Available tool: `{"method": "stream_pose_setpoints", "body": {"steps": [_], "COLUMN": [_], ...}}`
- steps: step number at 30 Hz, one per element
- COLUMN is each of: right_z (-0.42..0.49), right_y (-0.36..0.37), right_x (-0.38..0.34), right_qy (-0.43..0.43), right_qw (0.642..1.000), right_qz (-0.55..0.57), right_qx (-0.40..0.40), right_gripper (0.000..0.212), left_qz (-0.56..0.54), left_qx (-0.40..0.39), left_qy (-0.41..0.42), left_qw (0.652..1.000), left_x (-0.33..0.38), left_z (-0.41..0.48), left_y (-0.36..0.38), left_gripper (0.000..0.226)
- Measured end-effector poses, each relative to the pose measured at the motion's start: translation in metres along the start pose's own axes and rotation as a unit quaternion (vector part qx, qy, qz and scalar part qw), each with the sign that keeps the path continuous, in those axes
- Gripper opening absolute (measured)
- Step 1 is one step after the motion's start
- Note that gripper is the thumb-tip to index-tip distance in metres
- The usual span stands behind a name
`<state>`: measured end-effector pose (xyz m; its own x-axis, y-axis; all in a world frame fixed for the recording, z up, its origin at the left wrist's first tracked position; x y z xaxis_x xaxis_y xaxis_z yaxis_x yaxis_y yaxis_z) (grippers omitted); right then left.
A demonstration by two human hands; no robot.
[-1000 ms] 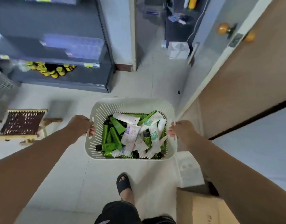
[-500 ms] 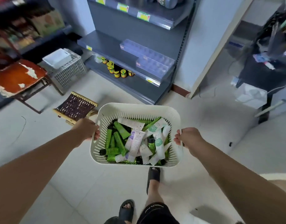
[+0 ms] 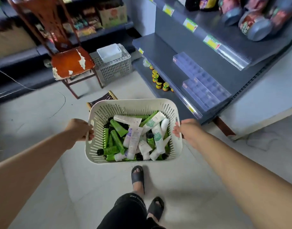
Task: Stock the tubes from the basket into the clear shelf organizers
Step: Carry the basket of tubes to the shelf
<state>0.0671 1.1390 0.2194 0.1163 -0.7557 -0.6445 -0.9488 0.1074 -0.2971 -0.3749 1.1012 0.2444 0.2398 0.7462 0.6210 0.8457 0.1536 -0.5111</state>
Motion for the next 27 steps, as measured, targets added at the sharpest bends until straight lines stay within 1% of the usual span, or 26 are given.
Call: {"method": "stream_pose_setpoints", "body": {"steps": [4,8,13,19,27], "right_z": [0.044,0.097,0.153,0.231,0.385], "right_y": [0.032,0.067,0.120,0.174,0.244], "right_x": [-0.065,-0.125,-0.203,-0.291,-0.432], "right_qy": [-0.010,-0.017,-0.017,-0.021,-0.044], "right_qw": [0.999,0.998,0.996,0.994,0.979], "right_qz": [-0.040,-0.068,-0.076,-0.088,-0.173], "right_qx": [-0.005,-0.001,-0.035,-0.062,-0.101], "right_gripper": [0.016,0.018,0.015,0.024,0.015], "left_qz": [-0.019,-0.024,-0.027,-0.037,-0.086], "left_qx": [0.001,-0.017,-0.013,0.024,0.055], "left_qy": [-0.013,-0.016,-0.036,-0.066,-0.096], "left_qw": [1.000,0.999,0.999,0.997,0.990], "left_x": [0.026,0.067,0.119,0.194,0.268], "left_z": [0.057,0.120,0.194,0.287,0.402], "left_y": [-0.004,-0.008,-0.020,-0.027,-0.013], "left_gripper": [0.010,0.008,0.007,0.008,0.008]}}
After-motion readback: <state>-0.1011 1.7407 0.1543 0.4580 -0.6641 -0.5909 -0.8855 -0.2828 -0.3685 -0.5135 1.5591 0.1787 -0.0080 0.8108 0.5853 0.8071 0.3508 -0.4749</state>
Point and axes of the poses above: each hand's wrist, its own z-axis towards the middle knuckle, its own y-axis out of the palm, x = y × z, the point moved 6 cm from there along z, towards the middle knuckle, and after that the axes turned 1 degree about y, right-handed, at the moved point
